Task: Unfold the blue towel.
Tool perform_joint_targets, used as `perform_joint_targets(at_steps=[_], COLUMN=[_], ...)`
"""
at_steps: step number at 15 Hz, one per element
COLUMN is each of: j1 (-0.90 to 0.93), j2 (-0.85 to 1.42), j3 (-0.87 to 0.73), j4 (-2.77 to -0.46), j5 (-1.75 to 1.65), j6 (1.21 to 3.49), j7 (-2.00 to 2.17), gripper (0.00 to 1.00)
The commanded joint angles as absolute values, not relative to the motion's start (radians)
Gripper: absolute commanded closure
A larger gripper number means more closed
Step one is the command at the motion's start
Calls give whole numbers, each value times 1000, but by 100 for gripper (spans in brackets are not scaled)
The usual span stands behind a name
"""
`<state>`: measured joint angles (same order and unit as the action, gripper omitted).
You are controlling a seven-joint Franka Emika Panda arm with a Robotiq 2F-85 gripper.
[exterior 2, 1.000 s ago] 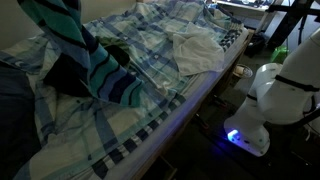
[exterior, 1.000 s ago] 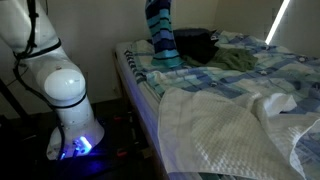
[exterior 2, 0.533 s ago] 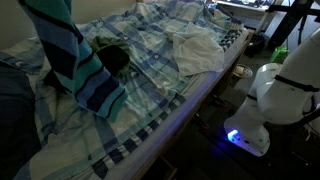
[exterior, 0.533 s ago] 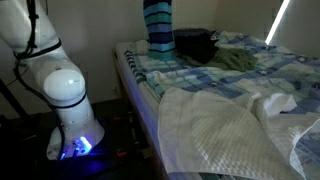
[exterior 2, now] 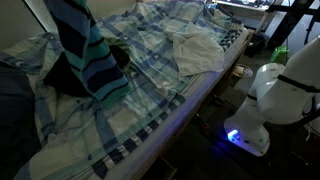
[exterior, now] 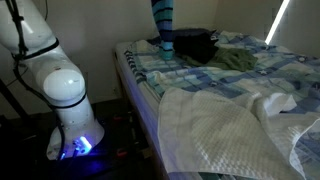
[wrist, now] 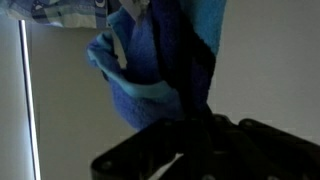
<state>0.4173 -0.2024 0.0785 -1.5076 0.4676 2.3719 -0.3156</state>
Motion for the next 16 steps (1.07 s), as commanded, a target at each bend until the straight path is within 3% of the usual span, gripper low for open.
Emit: perform_joint_targets(at_steps=[1, 4, 5, 16], j1=[399, 341, 345, 357], j2=[-329, -415, -328, -392], j3=[31, 11, 40, -13], j4=[-1656, -1798, -1672, -1760], j5=[508, 543, 513, 625], j6=[2374, 2360, 2364, 2388], j7=[-324, -342, -318, -314], gripper=[99, 99, 95, 99])
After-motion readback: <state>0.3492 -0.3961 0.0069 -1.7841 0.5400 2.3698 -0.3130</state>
